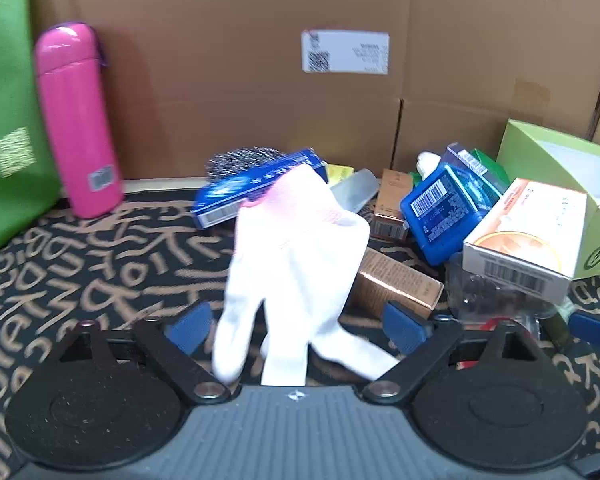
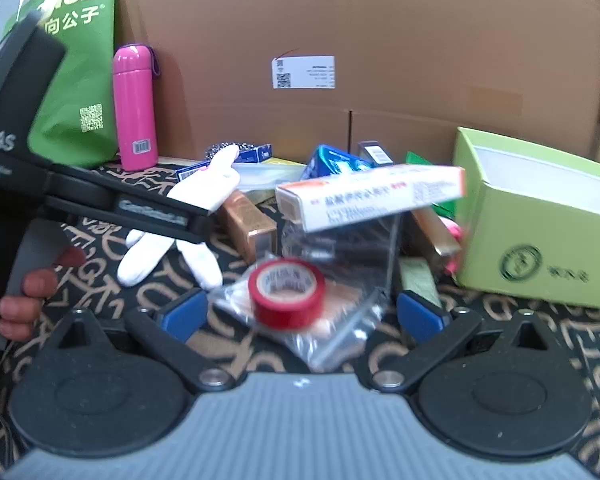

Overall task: Organize objects
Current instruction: 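Carry the white-pink sock in the left tool while the right carries red tape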

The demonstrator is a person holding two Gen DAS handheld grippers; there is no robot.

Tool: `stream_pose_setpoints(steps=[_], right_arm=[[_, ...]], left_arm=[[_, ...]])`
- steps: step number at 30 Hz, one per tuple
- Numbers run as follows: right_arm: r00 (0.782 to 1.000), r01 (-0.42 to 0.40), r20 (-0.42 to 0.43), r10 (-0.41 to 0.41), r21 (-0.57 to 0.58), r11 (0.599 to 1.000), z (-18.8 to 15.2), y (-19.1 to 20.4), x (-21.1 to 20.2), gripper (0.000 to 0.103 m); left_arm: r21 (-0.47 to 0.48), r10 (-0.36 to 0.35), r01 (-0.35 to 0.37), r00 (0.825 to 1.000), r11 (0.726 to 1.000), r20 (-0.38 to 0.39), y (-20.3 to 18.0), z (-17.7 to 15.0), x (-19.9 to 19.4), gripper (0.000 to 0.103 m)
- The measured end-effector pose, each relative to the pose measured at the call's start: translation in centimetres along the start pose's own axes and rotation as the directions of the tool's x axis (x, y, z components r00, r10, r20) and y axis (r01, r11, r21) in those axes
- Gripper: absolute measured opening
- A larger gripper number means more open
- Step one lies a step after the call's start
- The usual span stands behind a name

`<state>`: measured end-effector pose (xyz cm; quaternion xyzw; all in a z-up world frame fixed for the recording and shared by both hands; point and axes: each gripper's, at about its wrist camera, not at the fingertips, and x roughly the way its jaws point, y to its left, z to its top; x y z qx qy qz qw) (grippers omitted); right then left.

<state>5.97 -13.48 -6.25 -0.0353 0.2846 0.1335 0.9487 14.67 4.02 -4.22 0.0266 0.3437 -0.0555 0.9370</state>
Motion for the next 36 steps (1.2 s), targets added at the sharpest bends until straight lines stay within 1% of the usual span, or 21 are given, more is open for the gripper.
stream_pose_setpoints(steps=[1,2,3,4,6,7,9,11,14,17,19,21,22,23,24,25,26,29,31,33,36], right_arm=[[1.000,-0.010,-0.005,0.010,0.003,1.000,0.1,-0.1,0.6,0.096],[1.000,-0.021,-0.014,0.021,0.014,1.000,0.3,-0.3,1.2,0.091],[0.999,-0.028,-0.029,0.029,0.029,0.999,0.3,-0.4,1.7,0.076],[0.999,-0.031,-0.042,0.033,0.043,0.999,0.2,-0.5,2.0,0.057],[0.999,-0.026,-0.022,0.027,0.042,0.999,-0.1,-0.8,1.3,0.046],[0.999,-0.029,-0.020,0.030,0.041,0.999,-0.3,-1.0,1.0,0.046],[0.999,-0.035,-0.011,0.036,0.036,0.999,-0.9,-1.4,-0.2,0.046],[0.999,-0.033,-0.014,0.033,0.022,0.999,-1.8,-1.9,-1.9,0.046],[0.998,-0.035,-0.045,0.037,0.039,0.999,-3.5,-2.9,-4.3,0.046],[0.997,-0.017,-0.078,0.021,0.054,0.998,-4.7,-3.8,-5.2,0.046],[0.998,-0.011,-0.066,0.014,0.051,0.999,-5.0,-3.8,-5.5,0.047],[0.999,-0.015,-0.050,0.018,0.058,0.998,-4.7,-3.8,-5.5,0.048],[0.999,-0.015,-0.044,0.018,0.058,0.998,-4.7,-3.9,-5.5,0.048],[0.999,-0.014,-0.044,0.017,0.059,0.998,-4.5,-3.9,-5.2,0.048],[0.999,-0.013,-0.050,0.016,0.061,0.998,-4.5,-3.9,-4.9,0.048],[0.998,-0.018,-0.064,0.022,0.066,0.998,-4.5,-4.1,-4.6,0.048],[0.998,-0.021,-0.064,0.026,0.073,0.997,-4.5,-4.3,-4.5,0.046],[0.998,-0.030,-0.045,0.034,0.079,0.996,-4.6,-4.6,-5.1,0.046],[0.999,-0.033,-0.025,0.036,0.090,0.995,-4.7,-5.0,-5.9,0.046],[0.999,-0.034,-0.002,0.035,0.092,0.995,-4.5,-5.6,-6.8,0.046],[0.999,-0.015,0.053,0.010,0.086,0.996,-3.2,-7.2,-8.6,0.046]], left_arm=[[0.005,-0.012,0.012,1.000,1.000,-0.018,0.0,0.1,0.6,0.073],[-0.005,-0.025,0.025,0.999,1.000,-0.045,0.2,0.2,1.0,0.066],[-0.025,-0.036,0.035,0.998,0.999,-0.051,0.4,0.1,1.1,0.054],[-0.031,-0.032,0.031,0.999,0.999,-0.031,0.6,-0.1,0.6,0.037],[-0.050,-0.100,0.098,0.994,0.994,-0.035,1.1,-0.5,-0.6,0.020],[-0.070,-0.143,0.141,0.989,0.988,-0.036,1.3,-0.8,-1.3,0.016],[-0.057,-0.220,0.218,0.975,0.974,-0.040,0.9,-1.9,-3.1,0.015],[-0.005,-0.276,0.276,0.960,0.961,-0.053,0.0,-3.5,-5.0,0.015],[0.012,-0.322,0.324,0.943,0.946,-0.082,-1.0,-5.4,-6.6,0.015],[0.040,-0.267,0.269,0.962,0.962,-0.055,-2.1,-5.9,-7.2,0.031],[0.065,-0.254,0.257,0.966,0.964,-0.046,-2.7,-5.6,-7.1,0.052],[0.083,-0.260,0.261,0.965,0.962,-0.029,-2.8,-5.3,-7.3,0.060],[0.101,-0.258,0.259,0.966,0.961,-0.020,-3.0,-5.2,-7.2,0.060],[0.120,-0.249,0.250,0.968,0.961,-0.020,-3.2,-5.2,-6.9,0.059],[0.138,-0.245,0.248,0.969,0.959,-0.036,-3.3,-5.1,-6.5,0.044],[0.145,-0.249,0.256,0.966,0.956,-0.062,-3.3,-5.2,-6.0,0.017],[0.140,-0.249,0.259,0.965,0.956,-0.080,-3.2,-5.3,-5.8,0.015],[0.136,-0.280,0.287,0.958,0.948,-0.069,-3.0,-5.4,-6.7,0.012],[0.129,-0.347,0.353,0.935,0.927,-0.066,-2.9,-5.2,-8.0,0.012],[0.138,-0.422,0.424,0.905,0.895,-0.049,-3.3,-4.6,-9.8,0.012],[0.188,-0.510,0.497,0.860,0.847,0.022,-4.5,-2.6,-12.7,0.012]])
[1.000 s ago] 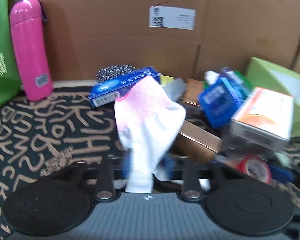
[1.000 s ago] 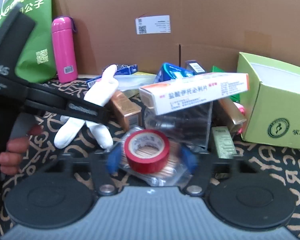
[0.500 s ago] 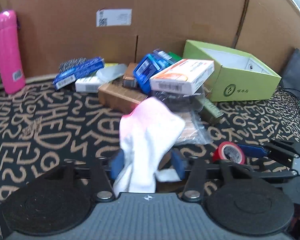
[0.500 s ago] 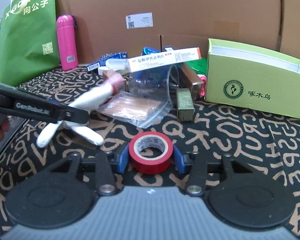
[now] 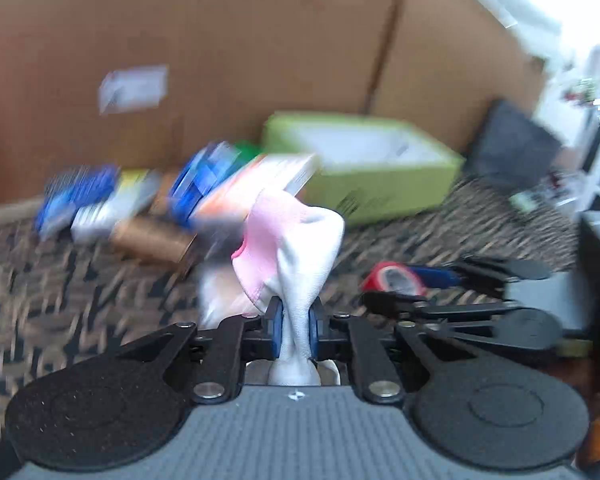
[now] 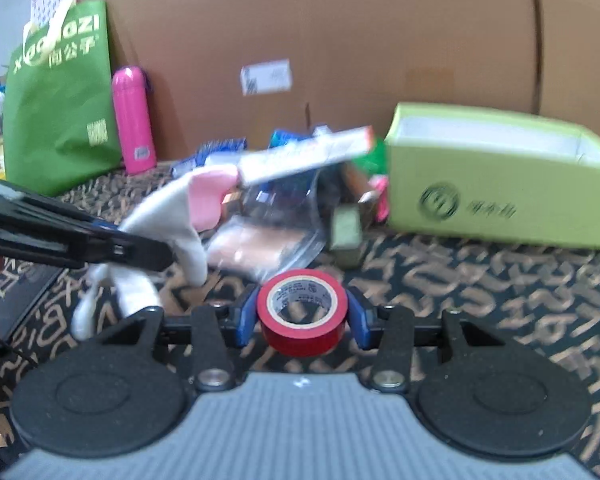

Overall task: Organize objects
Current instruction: 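Carry the white-pink sock in the left tool while the right carries red tape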

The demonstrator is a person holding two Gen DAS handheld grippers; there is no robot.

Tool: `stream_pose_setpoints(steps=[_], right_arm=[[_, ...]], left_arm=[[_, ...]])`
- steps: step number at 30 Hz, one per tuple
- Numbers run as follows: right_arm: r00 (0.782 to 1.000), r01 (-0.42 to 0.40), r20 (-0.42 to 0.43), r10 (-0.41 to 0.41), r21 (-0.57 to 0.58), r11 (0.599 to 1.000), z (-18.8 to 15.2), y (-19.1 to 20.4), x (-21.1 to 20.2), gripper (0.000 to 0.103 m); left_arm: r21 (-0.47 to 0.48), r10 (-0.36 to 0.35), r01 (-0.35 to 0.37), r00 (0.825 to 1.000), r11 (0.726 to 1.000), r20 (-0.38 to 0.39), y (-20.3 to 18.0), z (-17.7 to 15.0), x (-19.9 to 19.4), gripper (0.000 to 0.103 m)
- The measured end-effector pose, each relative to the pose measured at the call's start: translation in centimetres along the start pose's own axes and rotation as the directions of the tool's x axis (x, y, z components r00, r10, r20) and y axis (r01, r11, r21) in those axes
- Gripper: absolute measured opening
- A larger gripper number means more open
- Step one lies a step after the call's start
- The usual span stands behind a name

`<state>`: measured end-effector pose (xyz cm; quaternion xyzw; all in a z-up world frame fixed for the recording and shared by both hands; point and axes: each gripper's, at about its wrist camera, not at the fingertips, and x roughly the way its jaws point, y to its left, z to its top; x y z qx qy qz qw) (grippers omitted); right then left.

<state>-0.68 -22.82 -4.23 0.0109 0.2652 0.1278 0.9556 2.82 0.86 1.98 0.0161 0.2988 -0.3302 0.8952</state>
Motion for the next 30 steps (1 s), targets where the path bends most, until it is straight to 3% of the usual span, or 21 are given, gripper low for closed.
stream_pose_setpoints(steps=[3,6,12,17,19,25,26,27,28,29,30], right_arm=[[0.996,0.039,0.082,-0.041,0.017,0.999,2.0,-2.0,-1.9,0.046],[0.981,0.124,0.151,-0.125,0.018,0.992,3.8,-3.8,-3.3,0.046],[0.959,0.210,0.195,-0.204,-0.010,0.978,7.9,-7.3,-2.0,0.046],[0.948,0.288,0.146,-0.284,-0.001,0.958,11.0,-11.2,2.9,0.046],[0.951,0.292,0.099,-0.292,0.015,0.956,11.8,-12.8,5.4,0.046],[0.962,0.258,-0.106,-0.253,0.036,0.965,12.1,-16.0,12.3,0.046],[0.959,0.258,-0.131,-0.253,0.025,0.966,12.0,-16.1,13.1,0.046],[0.955,0.250,-0.164,-0.246,0.006,0.968,11.9,-16.1,14.0,0.046],[0.957,0.233,-0.181,-0.229,0.002,0.973,11.8,-16.2,14.5,0.050],[0.957,0.220,-0.192,-0.215,0.003,0.975,11.8,-16.2,14.9,0.055],[0.956,0.220,-0.199,-0.216,0.002,0.975,12.0,-16.2,15.0,0.064]], left_arm=[[0.042,-0.048,0.044,0.995,0.998,0.093,-1.9,3.5,-0.3,0.012],[0.049,-0.098,0.092,0.986,0.995,0.138,-3.4,7.4,1.3,0.012],[0.036,-0.061,0.057,0.988,0.998,0.141,-5.7,13.6,8.3,0.012],[0.001,-0.055,0.055,0.994,0.998,0.090,-5.2,16.5,15.6,0.012],[-0.013,-0.079,0.079,0.996,0.997,0.034,-5.0,16.9,18.5,0.012],[0.026,-0.031,0.032,0.998,0.999,-0.055,-4.5,16.6,23.4,0.012],[0.023,-0.030,0.031,0.998,0.999,-0.059,-4.3,16.4,23.8,0.016],[0.017,-0.037,0.038,0.997,0.999,-0.069,-4.1,16.2,24.0,0.033],[0.007,-0.038,0.039,0.995,0.999,-0.096,-3.9,16.1,24.3,0.068],[-0.008,-0.020,0.020,0.993,1.000,-0.120,-3.7,16.1,24.2,0.081],[-0.022,-0.012,0.009,0.995,1.000,-0.104,-3.6,16.1,23.5,0.082]])
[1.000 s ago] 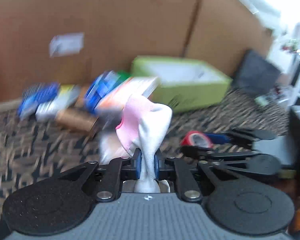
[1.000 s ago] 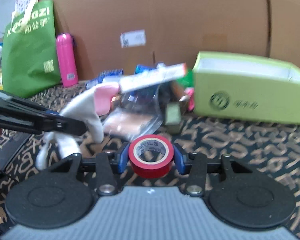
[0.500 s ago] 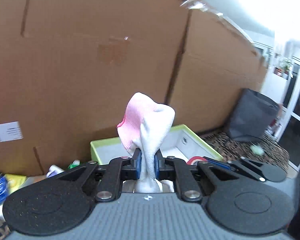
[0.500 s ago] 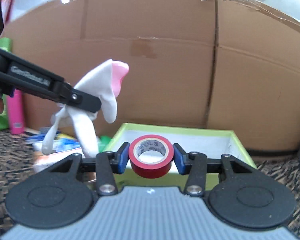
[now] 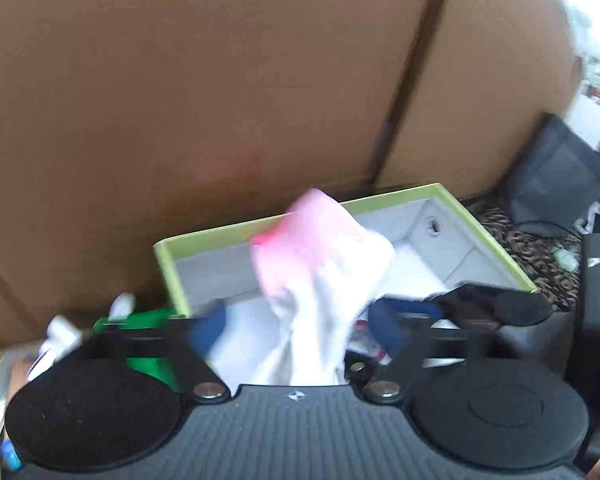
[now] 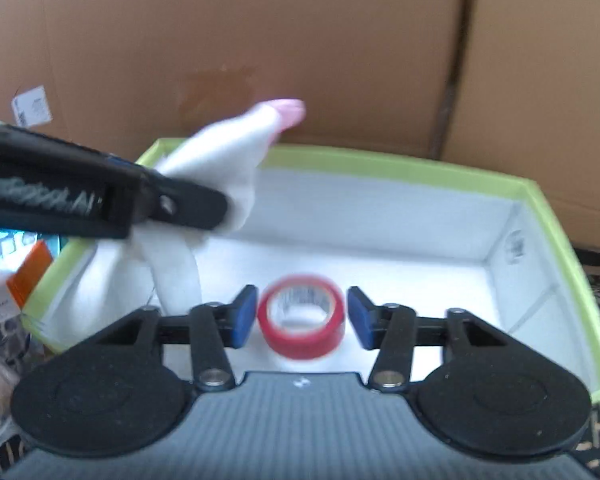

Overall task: Organize objects
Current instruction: 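Carry the white-pink sock in the left tool while the right carries red tape, then open both tools over the green box and return to the table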

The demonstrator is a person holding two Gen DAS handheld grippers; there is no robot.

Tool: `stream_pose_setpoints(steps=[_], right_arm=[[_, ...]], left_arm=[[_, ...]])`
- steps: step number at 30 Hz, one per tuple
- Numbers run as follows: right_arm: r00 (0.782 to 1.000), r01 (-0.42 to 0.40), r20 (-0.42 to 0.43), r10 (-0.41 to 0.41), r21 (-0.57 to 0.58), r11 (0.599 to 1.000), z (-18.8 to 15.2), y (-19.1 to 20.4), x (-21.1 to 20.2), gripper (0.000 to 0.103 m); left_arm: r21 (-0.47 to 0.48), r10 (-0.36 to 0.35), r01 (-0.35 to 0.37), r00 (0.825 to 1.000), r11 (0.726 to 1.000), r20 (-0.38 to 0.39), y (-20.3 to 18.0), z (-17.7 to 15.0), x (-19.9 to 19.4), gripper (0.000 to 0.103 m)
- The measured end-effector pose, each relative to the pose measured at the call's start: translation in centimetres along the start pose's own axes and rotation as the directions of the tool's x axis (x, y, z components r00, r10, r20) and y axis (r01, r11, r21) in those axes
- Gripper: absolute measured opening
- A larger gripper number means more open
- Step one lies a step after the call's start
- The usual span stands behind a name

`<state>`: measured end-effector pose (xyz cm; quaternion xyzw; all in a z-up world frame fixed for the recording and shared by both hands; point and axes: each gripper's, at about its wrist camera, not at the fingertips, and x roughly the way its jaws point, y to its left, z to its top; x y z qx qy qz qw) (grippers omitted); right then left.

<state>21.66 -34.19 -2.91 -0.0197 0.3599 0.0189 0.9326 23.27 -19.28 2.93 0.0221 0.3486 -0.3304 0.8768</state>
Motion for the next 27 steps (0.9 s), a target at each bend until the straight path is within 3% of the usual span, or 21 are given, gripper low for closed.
stream_pose_setpoints(steps=[3,5,7,8,10,13,17,22,25,27], right_arm=[[0.997,0.050,0.061,-0.048,-0.040,0.998,0.6,0.4,-2.4,0.069],[0.983,0.092,0.165,-0.082,-0.054,0.994,0.5,0.9,-5.9,0.081],[0.949,0.124,0.299,-0.105,-0.046,0.991,-0.4,1.7,-10.3,0.100],[0.931,0.132,0.348,-0.109,-0.043,0.990,-1.0,2.2,-12.1,0.103],[0.887,0.123,0.453,-0.092,-0.040,0.992,-3.0,3.4,-15.9,0.103],[0.853,0.057,0.521,-0.033,-0.030,0.998,-6.1,5.0,-19.1,0.103],[0.863,-0.016,0.505,0.020,-0.013,1.000,-10.0,6.7,-20.4,0.103],[0.912,-0.096,0.405,0.065,0.057,0.994,-13.0,7.5,-18.2,0.103],[0.946,-0.112,0.318,0.065,0.129,0.985,-14.9,8.1,-16.5,0.103],[0.957,-0.129,0.278,0.082,0.156,0.979,-15.7,8.5,-15.9,0.103]], left_arm=[[0.012,-0.013,0.012,0.995,1.000,0.101,0.2,0.0,-4.0,0.082],[0.006,-0.009,0.008,0.984,1.000,0.177,0.3,-0.2,-7.5,0.086],[-0.033,0.029,-0.022,0.971,0.999,0.235,0.4,-1.3,-11.1,0.098],[-0.055,0.050,-0.037,0.965,0.998,0.257,0.5,-2.2,-12.7,0.099],[-0.088,0.066,-0.042,0.955,0.995,0.289,0.9,-4.3,-15.4,0.099],[-0.150,0.082,-0.039,0.953,0.988,0.292,1.2,-8.0,-17.9,0.099],[-0.218,0.161,-0.102,0.950,0.971,0.270,2.2,-13.1,-19.9,0.099],[-0.279,0.254,-0.193,0.945,0.941,0.205,3.3,-18.2,-19.6,0.099],[-0.281,0.311,-0.253,0.931,0.926,0.188,4.0,-19.3,-19.0,0.099],[-0.243,0.305,-0.253,0.930,0.936,0.206,4.4,-19.1,-18.3,0.099]])
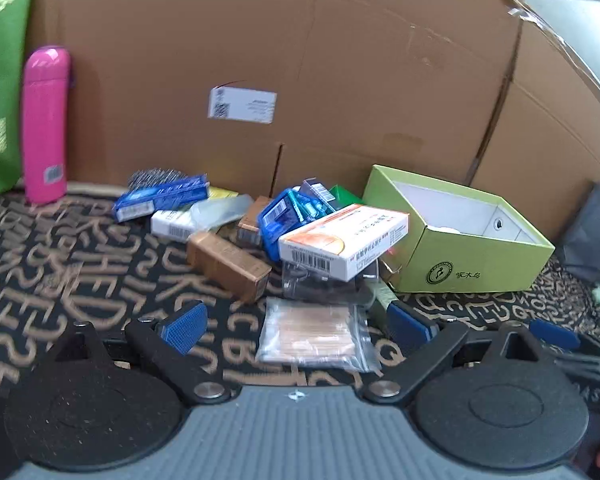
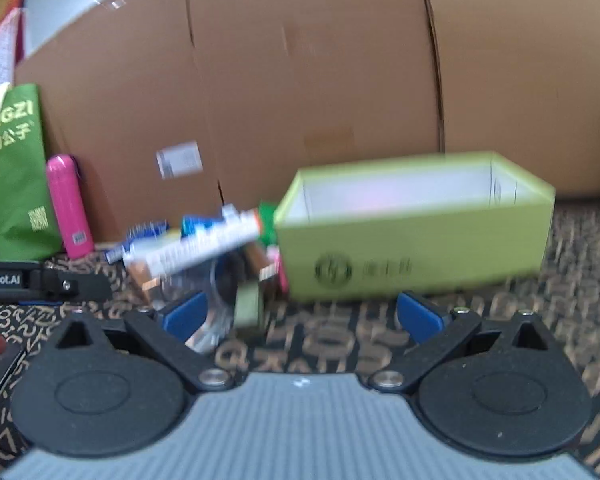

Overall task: Organize objects
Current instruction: 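Open both tools over the green box and return to the table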

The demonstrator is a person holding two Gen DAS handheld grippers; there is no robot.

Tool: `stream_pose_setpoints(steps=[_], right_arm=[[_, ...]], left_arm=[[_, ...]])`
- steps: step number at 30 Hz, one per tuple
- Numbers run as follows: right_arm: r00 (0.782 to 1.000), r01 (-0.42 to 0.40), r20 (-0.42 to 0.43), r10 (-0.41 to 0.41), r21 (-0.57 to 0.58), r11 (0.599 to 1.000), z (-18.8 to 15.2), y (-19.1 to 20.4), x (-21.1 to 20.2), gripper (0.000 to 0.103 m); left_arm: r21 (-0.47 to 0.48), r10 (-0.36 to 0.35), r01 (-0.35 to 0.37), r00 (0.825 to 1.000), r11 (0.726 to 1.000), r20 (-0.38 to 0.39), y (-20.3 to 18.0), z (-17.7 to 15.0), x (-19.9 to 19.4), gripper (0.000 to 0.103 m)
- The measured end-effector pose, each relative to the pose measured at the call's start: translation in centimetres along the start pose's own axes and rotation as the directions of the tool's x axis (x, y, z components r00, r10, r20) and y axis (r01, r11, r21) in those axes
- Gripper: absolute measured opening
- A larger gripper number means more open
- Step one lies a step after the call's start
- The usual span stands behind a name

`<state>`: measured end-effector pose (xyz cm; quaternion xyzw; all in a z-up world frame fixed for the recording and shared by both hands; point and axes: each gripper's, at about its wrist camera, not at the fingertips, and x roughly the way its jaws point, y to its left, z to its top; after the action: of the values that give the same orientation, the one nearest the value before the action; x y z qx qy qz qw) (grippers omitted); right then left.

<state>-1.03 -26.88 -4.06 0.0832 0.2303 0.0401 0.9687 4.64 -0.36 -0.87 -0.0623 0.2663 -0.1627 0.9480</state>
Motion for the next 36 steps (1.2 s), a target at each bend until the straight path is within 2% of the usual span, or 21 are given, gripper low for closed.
stream_pose_setpoints(steps=[3,7,9,11,14,15,16,20,24,26,27,30,32,33,34,36], right_arm=[[1.000,-0.008,-0.013,0.008,0.005,1.000,-1.0,0.8,-0.5,0.103],[1.000,0.009,-0.013,-0.009,0.006,1.000,-0.8,0.7,-0.4,0.103],[1.000,0.013,-0.021,-0.013,0.017,1.000,-0.7,0.7,-0.4,0.103],[0.999,0.015,-0.031,-0.015,0.023,1.000,-0.7,0.5,-0.3,0.103],[0.999,0.017,-0.045,-0.015,0.028,0.999,-1.0,0.5,-0.1,0.103],[0.999,0.015,-0.050,-0.013,0.031,0.999,-1.1,0.5,0.0,0.103],[0.999,0.012,-0.054,-0.010,0.033,0.999,-1.1,0.6,0.1,0.103],[0.998,0.000,-0.066,0.001,0.022,1.000,-1.3,0.8,0.4,0.103],[0.997,-0.008,-0.075,0.008,0.013,1.000,-1.3,1.1,0.8,0.103],[0.997,-0.017,-0.081,0.017,0.007,1.000,-1.3,1.3,1.2,0.103],[0.996,-0.020,-0.084,0.020,0.001,1.000,-1.2,1.5,1.5,0.103],[0.995,-0.025,-0.094,0.022,-0.031,0.999,-1.1,2.0,2.6,0.103],[0.995,-0.018,-0.096,0.011,-0.073,0.997,-0.8,2.6,3.7,0.101],[0.995,-0.013,-0.099,0.003,-0.094,0.996,-0.7,2.9,4.2,0.096],[0.995,-0.010,-0.101,-0.002,-0.114,0.993,-0.4,3.2,4.8,0.092],[0.995,-0.012,-0.100,-0.002,-0.145,0.989,-0.2,3.6,5.7,0.087]], left_arm=[[0.050,-0.019,0.018,1.000,0.999,0.014,-0.4,1.0,1.6,0.099],[0.137,-0.128,0.122,0.991,0.983,0.033,-1.2,2.7,3.4,0.099],[0.175,-0.148,0.138,0.988,0.975,0.040,-1.4,3.5,4.5,0.099],[0.209,-0.140,0.133,0.990,0.969,0.023,-1.5,4.2,5.9,0.099],[0.230,-0.140,0.150,0.989,0.962,-0.056,-1.4,4.4,8.2,0.099],[0.226,-0.146,0.161,0.986,0.961,-0.081,-1.3,4.2,8.7,0.096],[0.214,-0.161,0.178,0.982,0.960,-0.096,-1.1,3.9,9.0,0.085],[0.191,-0.179,0.189,0.981,0.963,-0.068,-0.5,2.7,7.0,0.077],[0.176,-0.198,0.201,0.979,0.964,-0.038,-0.1,1.2,3.0,0.072],[0.168,-0.220,0.224,0.974,0.960,-0.046,0.4,0.3,1.2,0.038],[0.155,-0.214,0.221,0.975,0.963,-0.062,0.7,-0.2,0.4,0.031],[0.112,-0.171,0.181,0.981,0.977,-0.087,2.0,-2.1,-1.0,0.031],[0.074,-0.119,0.128,0.987,0.989,-0.110,2.9,-3.3,-1.3,0.045],[0.037,-0.110,0.115,0.987,0.993,-0.121,3.4,-3.7,-1.3,0.061],[-0.005,-0.111,0.111,0.986,0.994,-0.126,4.0,-4.0,-1.3,0.070],[-0.072,-0.124,0.115,0.983,0.991,-0.134,4.6,-4.1,-1.2,0.071]])
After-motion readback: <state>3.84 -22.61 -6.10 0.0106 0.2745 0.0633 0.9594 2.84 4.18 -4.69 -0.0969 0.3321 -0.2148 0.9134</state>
